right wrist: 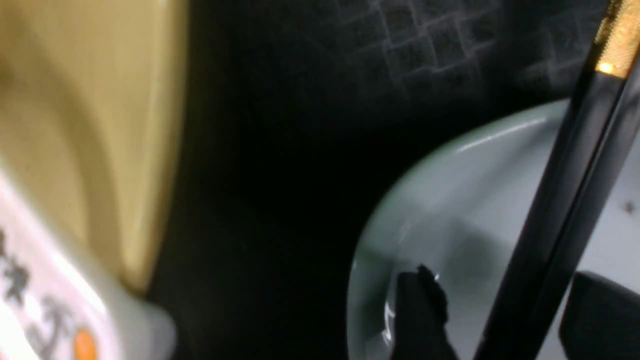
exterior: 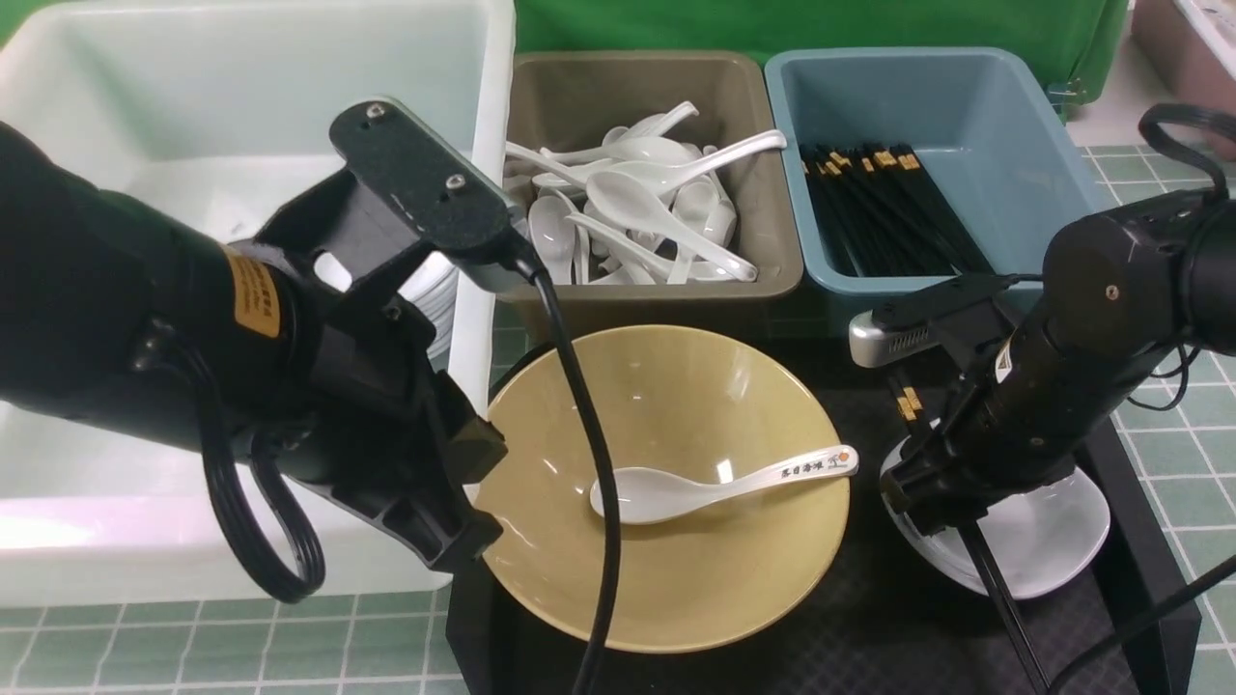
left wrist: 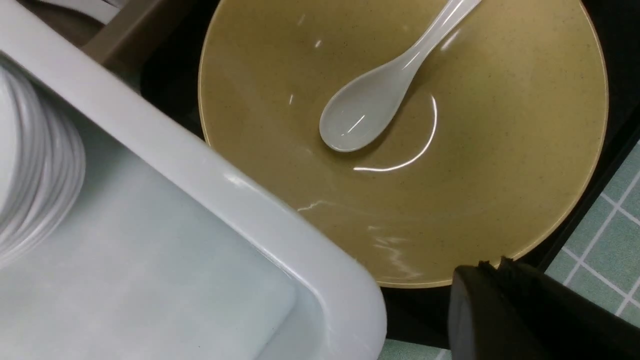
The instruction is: On blue table put chopsticks spoon bowls plates into blue grey white boxes.
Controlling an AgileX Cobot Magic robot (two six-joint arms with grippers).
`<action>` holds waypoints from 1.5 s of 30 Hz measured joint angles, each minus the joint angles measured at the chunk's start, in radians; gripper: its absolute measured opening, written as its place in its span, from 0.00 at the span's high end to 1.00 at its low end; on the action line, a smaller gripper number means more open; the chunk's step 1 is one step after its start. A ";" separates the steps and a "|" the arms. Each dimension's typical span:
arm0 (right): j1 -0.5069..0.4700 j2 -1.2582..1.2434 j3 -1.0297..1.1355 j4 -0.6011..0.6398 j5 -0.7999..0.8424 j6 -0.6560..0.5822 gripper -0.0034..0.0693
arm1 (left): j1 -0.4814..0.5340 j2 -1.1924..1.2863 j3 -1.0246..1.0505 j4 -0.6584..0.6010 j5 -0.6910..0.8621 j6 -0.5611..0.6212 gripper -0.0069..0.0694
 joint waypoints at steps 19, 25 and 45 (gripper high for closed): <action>0.000 -0.086 -0.089 -0.004 0.058 0.020 0.73 | 0.000 0.005 0.000 0.006 -0.092 0.000 0.90; -0.014 -0.110 -0.299 -0.055 0.022 0.020 0.73 | 0.000 0.086 -0.001 -0.049 -0.314 -0.019 0.90; -0.191 0.452 -0.913 -0.071 -0.190 0.195 0.73 | 0.000 0.277 -0.228 0.014 -0.589 -0.021 0.90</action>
